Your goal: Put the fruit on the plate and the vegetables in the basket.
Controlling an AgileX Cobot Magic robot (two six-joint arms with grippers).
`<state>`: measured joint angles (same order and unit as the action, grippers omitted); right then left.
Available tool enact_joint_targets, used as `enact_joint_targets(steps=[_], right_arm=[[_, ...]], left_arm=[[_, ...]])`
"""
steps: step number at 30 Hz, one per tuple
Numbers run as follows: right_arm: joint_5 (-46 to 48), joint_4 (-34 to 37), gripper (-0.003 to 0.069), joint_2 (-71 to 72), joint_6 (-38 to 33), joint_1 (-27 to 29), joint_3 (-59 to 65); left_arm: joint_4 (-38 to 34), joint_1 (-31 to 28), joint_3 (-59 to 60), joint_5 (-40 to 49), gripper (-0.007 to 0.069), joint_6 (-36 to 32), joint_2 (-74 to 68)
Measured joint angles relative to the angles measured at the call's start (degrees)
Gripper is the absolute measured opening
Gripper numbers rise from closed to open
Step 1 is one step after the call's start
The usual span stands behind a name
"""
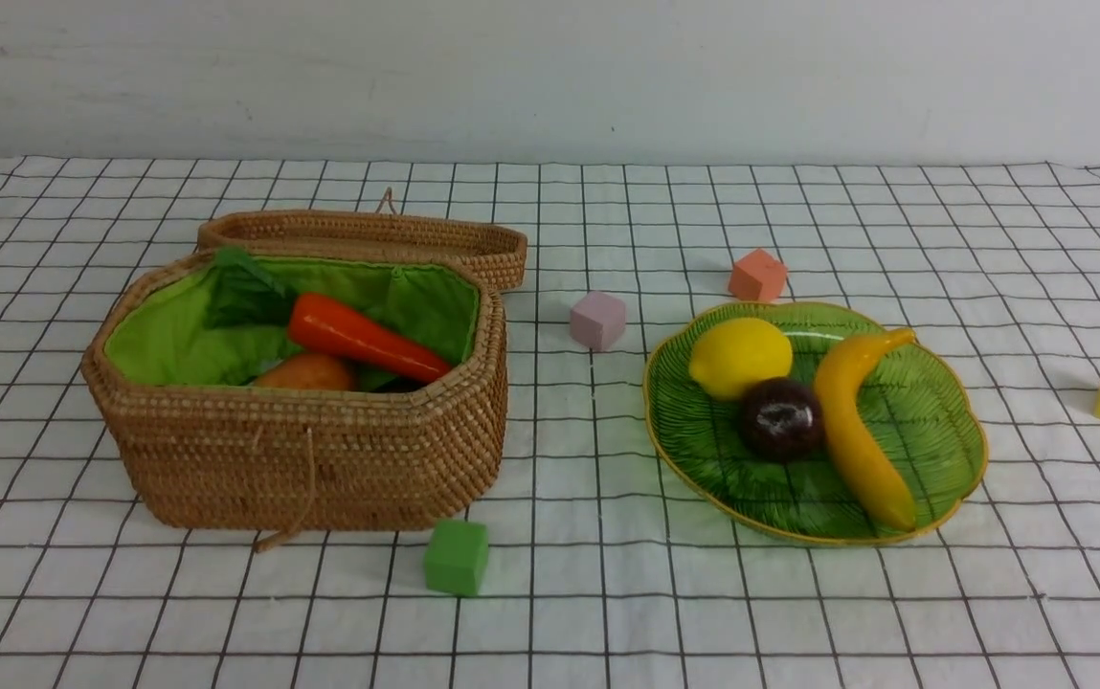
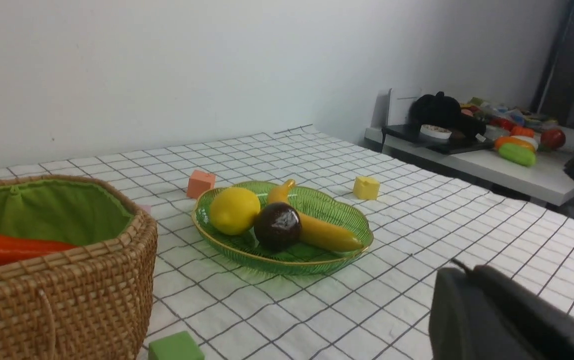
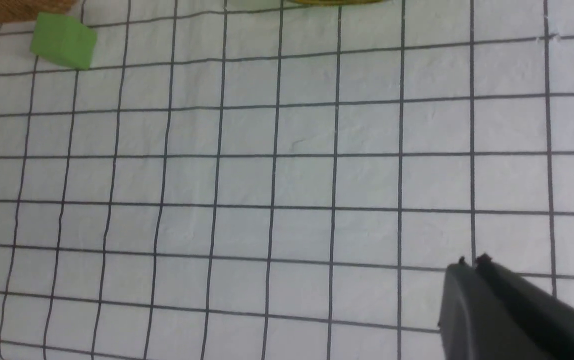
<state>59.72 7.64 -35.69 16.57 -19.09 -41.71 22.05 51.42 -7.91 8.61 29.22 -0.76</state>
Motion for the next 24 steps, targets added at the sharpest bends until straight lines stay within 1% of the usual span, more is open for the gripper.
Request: enact_joint_targets(steps=[1, 5, 13, 17, 20, 22, 24], right_arm=[[-2.04, -0.13, 0.0014, 2.26, 0.0, 0.0, 1.56], [-4.64, -1.34, 0.0015, 6.76, 0.2, 0.0, 5.12], [-4.64, -2.13, 0.002, 7.56, 0.31, 0.0, 5.72], [-4.64, -2.22, 0.0023, 7.56, 0.31, 0.0, 5.85], [-5.67, -5.04, 0.0025, 8.87, 0.31, 1.42, 5.97], [-6.76, -5.34, 0.002, 9.91, -0.01, 3.04, 6.34], [-9.9, -5.4, 0.0008, 12.48, -2.17, 5.85, 8.2]], left_arm=[[0.04, 0.0, 0.23, 0.53, -0.0013, 0.0, 0.0], [0.04, 0.0, 0.48, 3.81, -0.0013, 0.05, 0.0], [0.04, 0.0, 0.48, 8.48, -0.0013, 0.05, 0.0], [0.04, 0.0, 0.48, 9.31, -0.0013, 0.05, 0.0], [0.04, 0.0, 0.5, 10.01, -0.0013, 0.05, 0.0], [0.04, 0.0, 0.5, 10.23, -0.0013, 0.05, 0.0], [0.04, 0.0, 0.5, 10.72, -0.0013, 0.05, 0.0]])
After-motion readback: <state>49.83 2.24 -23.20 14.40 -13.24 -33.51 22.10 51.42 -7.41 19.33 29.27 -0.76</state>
